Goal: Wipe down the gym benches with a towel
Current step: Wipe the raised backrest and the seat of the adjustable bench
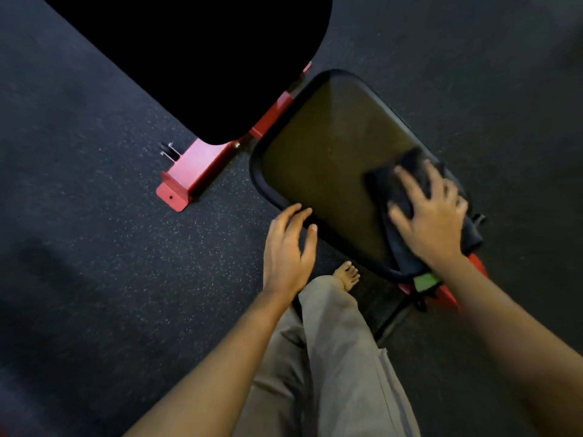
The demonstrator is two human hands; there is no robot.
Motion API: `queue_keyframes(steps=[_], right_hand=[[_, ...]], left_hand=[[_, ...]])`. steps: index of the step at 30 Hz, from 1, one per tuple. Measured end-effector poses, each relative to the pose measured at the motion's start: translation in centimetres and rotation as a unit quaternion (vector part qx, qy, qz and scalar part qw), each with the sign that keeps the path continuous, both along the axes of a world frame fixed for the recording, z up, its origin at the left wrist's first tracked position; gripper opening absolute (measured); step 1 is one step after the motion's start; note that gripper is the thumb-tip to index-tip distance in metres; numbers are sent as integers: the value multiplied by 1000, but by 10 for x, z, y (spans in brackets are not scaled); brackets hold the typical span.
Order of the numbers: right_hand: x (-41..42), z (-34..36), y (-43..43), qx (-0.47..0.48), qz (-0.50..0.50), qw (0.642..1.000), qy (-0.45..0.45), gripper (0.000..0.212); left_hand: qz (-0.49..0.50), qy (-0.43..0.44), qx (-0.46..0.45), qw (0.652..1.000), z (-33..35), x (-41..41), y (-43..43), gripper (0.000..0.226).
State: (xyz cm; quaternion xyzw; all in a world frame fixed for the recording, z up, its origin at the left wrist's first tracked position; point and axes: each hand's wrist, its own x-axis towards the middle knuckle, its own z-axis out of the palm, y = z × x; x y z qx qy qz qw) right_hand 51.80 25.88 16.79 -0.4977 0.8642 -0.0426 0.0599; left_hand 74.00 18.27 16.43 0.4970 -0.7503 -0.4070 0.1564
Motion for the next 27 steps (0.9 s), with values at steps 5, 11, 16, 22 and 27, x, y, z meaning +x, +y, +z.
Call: queue_keyframes(steps=[5, 11, 16, 22, 27], right_hand=[[24, -1, -11, 10, -19, 1000, -4, 65], [27, -7, 42, 5, 122, 992, 28, 56], [-37, -8, -15, 16, -177, 983, -38, 57], [31, -6, 38, 14, -55, 998, -16, 62], [39, -6, 62, 16, 11, 1000, 4, 60]], left_hand=[[-131, -98, -100, 981, -16, -22, -11, 56], [-226, -169, -129, 951, -34, -32, -15, 61], [-211, -180, -125, 952, -36, -33, -12, 62], [-172, -172, -95, 965, -32, -42, -6, 60], [-147, -170, -88, 971, -31, -46, -3, 60]])
